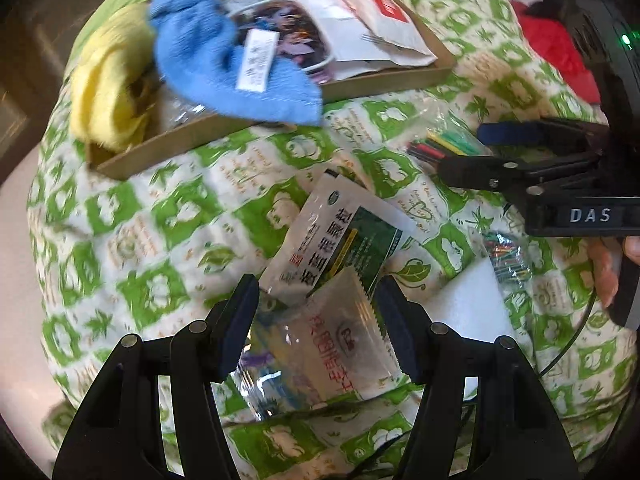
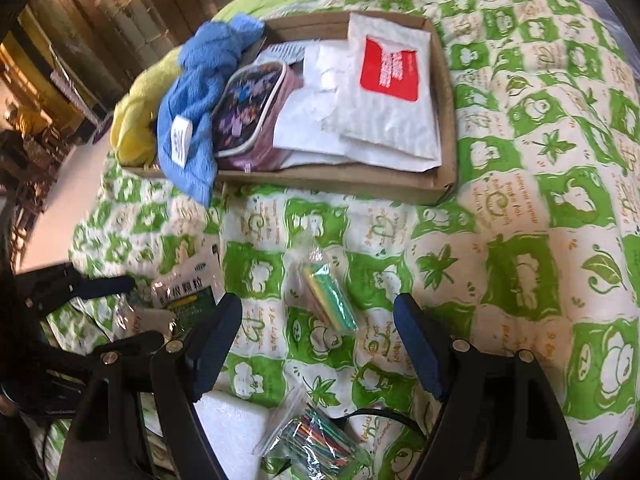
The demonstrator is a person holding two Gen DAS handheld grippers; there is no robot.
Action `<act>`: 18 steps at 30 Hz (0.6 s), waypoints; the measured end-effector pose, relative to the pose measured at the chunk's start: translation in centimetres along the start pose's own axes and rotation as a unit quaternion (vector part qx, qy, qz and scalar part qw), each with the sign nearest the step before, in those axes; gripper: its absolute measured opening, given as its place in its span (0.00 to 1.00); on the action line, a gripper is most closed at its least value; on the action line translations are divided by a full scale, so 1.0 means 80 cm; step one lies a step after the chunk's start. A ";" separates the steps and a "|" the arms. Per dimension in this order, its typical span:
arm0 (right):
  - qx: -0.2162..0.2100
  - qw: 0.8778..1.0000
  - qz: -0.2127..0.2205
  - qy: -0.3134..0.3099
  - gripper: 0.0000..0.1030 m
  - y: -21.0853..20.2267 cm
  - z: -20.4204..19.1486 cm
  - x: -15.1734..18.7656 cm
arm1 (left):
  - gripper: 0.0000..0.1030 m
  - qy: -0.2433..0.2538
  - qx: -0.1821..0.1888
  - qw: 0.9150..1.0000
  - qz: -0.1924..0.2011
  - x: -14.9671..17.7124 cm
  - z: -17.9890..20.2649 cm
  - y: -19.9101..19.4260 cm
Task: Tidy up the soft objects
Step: 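Move left tool to the green medicine sachet while right tool approaches the clear bag of sticks, then grasp the green medicine sachet with left tool while right tool grasps the small clear stick bag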
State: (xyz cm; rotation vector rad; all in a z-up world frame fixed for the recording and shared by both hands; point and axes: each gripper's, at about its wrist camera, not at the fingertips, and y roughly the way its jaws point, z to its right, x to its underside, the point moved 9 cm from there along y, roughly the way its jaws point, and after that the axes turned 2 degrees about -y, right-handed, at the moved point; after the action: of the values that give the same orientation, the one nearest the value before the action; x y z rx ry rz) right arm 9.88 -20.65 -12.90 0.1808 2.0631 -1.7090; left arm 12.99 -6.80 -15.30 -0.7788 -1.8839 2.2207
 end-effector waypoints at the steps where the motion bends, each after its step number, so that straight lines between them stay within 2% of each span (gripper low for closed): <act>1: 0.003 1.000 -0.003 0.000 0.76 0.003 0.000 0.000 | 0.60 0.011 0.000 1.000 -0.002 -0.005 0.004 0.003; 8: 0.009 1.000 -0.004 -0.001 0.75 0.010 0.000 -0.004 | 0.60 0.088 -0.008 0.996 -0.027 -0.033 0.034 0.036; 10: 0.011 1.000 -0.008 -0.003 0.72 0.012 0.003 -0.003 | 0.65 0.104 -0.021 0.994 -0.034 -0.034 0.035 0.047; 12: 0.013 1.000 -0.014 -0.006 0.59 0.017 0.001 -0.002 | 0.66 0.102 -0.018 0.994 -0.033 -0.037 0.035 0.053; 16: 0.015 1.000 -0.013 -0.010 0.49 0.019 0.002 -0.004 | 0.66 0.084 -0.011 0.996 -0.029 -0.046 0.026 0.055; 18: 0.012 1.000 -0.014 -0.006 0.34 0.022 0.002 -0.003 | 0.66 0.076 -0.005 0.997 -0.034 -0.047 0.022 0.060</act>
State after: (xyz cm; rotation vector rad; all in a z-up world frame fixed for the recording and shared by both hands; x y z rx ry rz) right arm 10.79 -20.36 -14.37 0.1492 2.0456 -1.7478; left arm 16.56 -10.93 -18.58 -0.8453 -1.8237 2.0520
